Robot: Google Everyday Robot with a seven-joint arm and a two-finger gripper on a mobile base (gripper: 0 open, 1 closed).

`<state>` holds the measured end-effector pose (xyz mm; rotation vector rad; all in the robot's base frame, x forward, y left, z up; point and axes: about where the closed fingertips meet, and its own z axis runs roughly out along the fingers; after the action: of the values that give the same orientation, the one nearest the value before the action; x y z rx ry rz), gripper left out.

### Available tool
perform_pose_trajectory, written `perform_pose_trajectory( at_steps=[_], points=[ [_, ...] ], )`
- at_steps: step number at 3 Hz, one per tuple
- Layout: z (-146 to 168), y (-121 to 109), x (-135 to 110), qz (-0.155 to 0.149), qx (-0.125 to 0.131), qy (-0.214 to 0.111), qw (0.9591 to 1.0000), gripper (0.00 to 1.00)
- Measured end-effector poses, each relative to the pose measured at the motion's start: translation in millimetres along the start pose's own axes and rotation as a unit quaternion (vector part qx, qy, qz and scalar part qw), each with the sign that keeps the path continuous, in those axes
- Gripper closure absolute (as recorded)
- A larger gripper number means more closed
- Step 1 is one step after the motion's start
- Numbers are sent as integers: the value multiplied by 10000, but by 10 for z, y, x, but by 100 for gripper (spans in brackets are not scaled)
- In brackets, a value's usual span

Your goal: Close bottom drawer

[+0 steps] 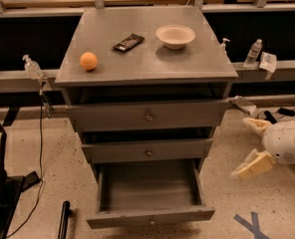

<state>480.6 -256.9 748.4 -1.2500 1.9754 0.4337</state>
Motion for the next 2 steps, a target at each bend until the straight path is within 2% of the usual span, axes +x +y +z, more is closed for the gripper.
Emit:
perform_pose_trajectory(
  at_steps=[1,2],
  points=[
    [41,16,-24,-34,-70,-11,10000,0],
    [300,-19,279,233,-385,-362,9983,0]
  ],
)
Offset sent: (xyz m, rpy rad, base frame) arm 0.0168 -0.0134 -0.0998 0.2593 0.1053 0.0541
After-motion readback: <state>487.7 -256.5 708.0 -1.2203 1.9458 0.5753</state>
